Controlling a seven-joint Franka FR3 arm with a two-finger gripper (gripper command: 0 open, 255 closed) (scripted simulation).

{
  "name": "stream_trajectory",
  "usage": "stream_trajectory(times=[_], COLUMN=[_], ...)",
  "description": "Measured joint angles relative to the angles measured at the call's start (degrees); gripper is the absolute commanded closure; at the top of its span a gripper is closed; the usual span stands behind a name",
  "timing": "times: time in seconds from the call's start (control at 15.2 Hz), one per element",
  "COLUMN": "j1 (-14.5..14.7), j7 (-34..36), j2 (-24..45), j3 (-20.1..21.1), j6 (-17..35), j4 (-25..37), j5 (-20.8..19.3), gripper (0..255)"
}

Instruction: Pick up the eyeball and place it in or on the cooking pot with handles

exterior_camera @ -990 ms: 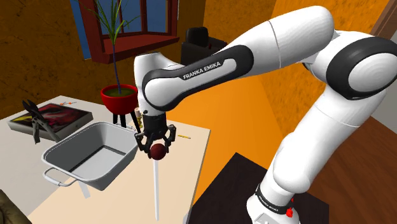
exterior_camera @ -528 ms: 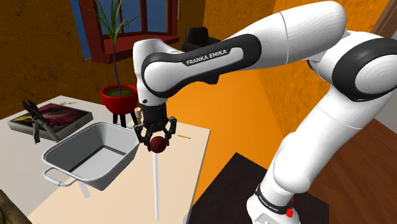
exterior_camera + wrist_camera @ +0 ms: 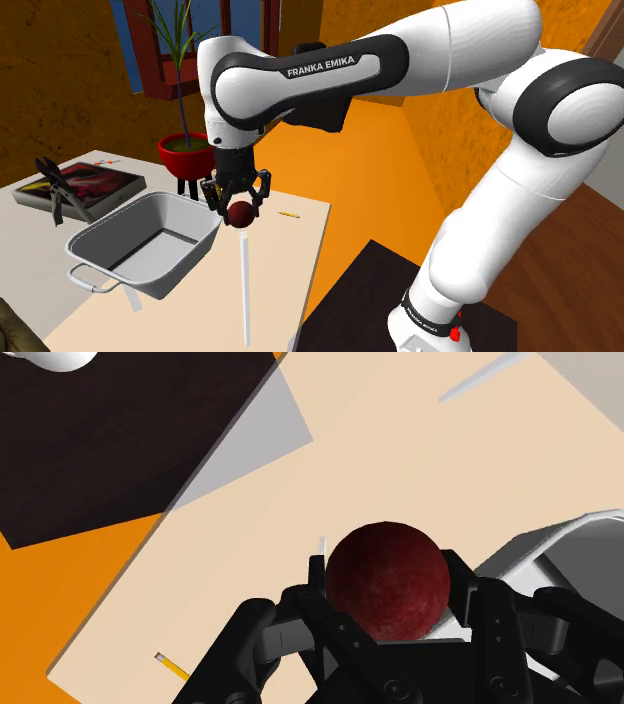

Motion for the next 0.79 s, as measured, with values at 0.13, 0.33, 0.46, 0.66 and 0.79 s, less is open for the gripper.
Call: stream_trajectory(times=[0.13,0.33,0.46,0.66,0.79], j1=[0.0,0.6,1.4,3.8,5.7], j7=[1.5,3.9,5.4,8.2,9.3], j2=[4.5,11.8,17.0,25.0,31.4], j3=[0.6,1.3,1.5,1.7,1.3], j6=[-0.4,-1.9,-2.8,-5.6,-7.9], j4=[4.7,13.0,18.7,29.0,37.3], j5=[-1.8,-5.0,-7.3,-10.6,-13.1], gripper=[255,255,255,255,255])
